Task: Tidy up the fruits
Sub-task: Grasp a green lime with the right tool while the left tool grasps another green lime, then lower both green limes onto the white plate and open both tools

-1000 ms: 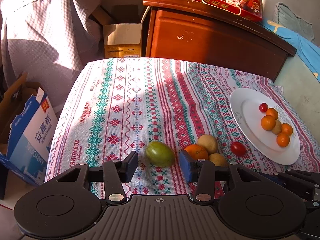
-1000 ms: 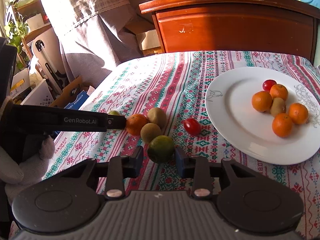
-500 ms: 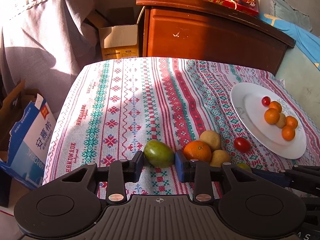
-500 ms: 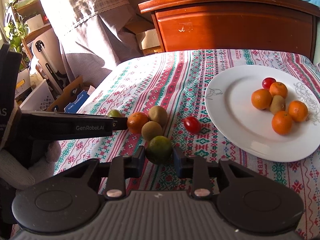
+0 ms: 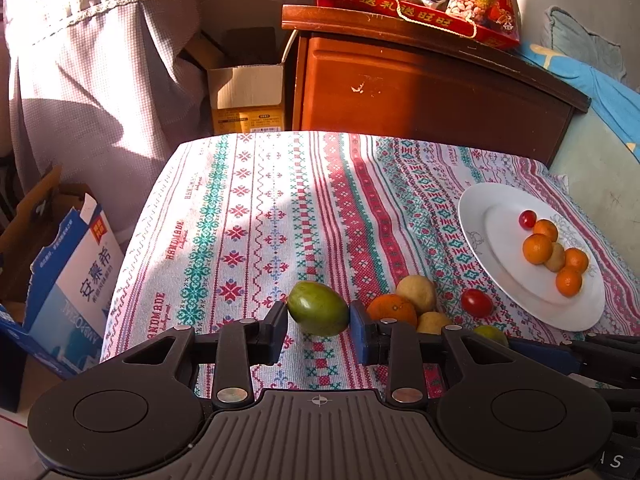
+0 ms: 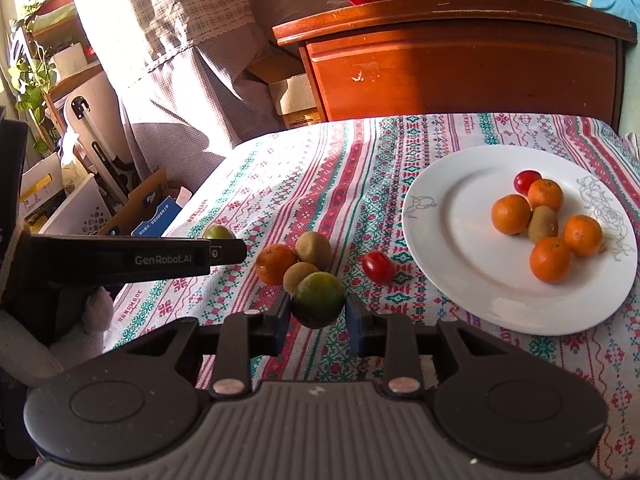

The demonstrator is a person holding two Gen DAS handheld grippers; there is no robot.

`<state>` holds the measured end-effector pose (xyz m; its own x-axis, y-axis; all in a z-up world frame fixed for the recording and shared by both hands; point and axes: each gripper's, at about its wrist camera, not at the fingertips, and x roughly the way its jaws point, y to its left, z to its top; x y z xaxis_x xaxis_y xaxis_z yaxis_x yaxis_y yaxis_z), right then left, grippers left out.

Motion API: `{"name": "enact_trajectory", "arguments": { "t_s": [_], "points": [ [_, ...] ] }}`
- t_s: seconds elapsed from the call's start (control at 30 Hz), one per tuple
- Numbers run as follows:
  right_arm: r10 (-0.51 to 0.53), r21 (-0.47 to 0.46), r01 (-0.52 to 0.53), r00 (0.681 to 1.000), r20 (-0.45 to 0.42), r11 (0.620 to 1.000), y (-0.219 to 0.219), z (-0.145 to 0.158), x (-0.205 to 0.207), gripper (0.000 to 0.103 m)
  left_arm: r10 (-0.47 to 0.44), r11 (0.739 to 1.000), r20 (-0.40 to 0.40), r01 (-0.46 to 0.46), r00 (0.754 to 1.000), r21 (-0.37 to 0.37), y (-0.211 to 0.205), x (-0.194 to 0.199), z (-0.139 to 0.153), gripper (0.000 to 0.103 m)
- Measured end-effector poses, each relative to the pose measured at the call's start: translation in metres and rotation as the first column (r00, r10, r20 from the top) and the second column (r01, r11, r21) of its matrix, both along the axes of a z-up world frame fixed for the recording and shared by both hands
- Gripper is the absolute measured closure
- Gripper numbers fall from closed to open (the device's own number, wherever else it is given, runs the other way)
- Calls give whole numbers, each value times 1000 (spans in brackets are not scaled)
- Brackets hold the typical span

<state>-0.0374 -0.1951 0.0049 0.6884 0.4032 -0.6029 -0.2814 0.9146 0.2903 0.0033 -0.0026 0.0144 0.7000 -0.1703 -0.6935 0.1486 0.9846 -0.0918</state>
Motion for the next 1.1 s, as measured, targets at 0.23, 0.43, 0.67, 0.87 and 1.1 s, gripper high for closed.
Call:
{"name": "enact_trajectory", "arguments": {
  "t_s": [0.23,0.43,0.67,0.87,1.1],
  "points": [
    [-57,26,56,997,49,998,-19,20,3,73,-16,999,43,18,999,-31,-10,-4,20,73],
    [-111,31,108,988,106,994,-42,43,10,73,-54,997,80,58,995,-51,-28,-2,39,73],
    [-172,37,168,978,120,985,-73,55,26,73,-120,990,91,126,989,-60,-57,8,55,73],
    [-191,38,188,976,100,981,-89,47,48,73,-192,979,84,196,978,-52,-85,24,57,72],
    [-232,68,229,972,35,971,-108,29,69,73,-253,966,23,254,967,-52,-111,37,36,72]
  ]
}}
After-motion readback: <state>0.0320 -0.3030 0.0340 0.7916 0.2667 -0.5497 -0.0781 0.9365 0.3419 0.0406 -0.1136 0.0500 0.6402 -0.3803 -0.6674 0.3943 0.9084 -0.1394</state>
